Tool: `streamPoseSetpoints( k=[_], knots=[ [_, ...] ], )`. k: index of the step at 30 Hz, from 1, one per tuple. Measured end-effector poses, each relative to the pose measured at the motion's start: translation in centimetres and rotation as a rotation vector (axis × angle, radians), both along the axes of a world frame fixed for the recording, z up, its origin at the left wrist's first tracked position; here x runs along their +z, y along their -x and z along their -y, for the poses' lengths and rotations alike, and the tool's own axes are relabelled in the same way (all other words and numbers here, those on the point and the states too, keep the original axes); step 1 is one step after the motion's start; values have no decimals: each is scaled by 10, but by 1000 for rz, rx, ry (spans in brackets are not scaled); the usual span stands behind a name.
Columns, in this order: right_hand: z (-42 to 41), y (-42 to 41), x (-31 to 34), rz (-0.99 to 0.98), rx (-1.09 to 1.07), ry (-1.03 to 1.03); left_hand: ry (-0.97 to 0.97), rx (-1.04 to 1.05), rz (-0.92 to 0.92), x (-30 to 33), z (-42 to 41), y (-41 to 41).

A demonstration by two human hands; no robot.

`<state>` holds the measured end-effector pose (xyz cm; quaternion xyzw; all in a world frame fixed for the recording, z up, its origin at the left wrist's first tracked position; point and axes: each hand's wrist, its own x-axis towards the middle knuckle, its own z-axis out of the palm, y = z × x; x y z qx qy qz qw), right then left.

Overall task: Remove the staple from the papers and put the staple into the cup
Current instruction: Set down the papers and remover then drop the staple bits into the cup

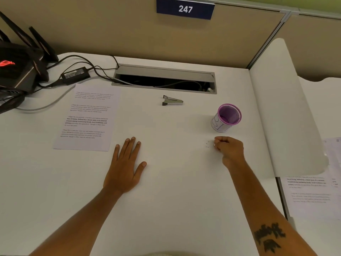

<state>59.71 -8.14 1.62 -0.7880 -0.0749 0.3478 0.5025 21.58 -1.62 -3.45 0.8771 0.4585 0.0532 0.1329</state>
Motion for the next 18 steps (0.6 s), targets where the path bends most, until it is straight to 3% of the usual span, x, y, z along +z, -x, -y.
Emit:
streamPoseSetpoints(
  k=[5,10,14,18],
  knots=[
    [2,-17,34,-451,-99,-163,-4,1,-6,0,0,0],
    [-8,-34,77,-509,-41,-316,-2,0,-11,-1,-1,0],
    [-30,-48,98,-219,-19,-246,-2,-3,-7,-1,-1,1],
    [-44,-57,99,421,126,0,-7,1,-6,-2,-1,1]
  ],
)
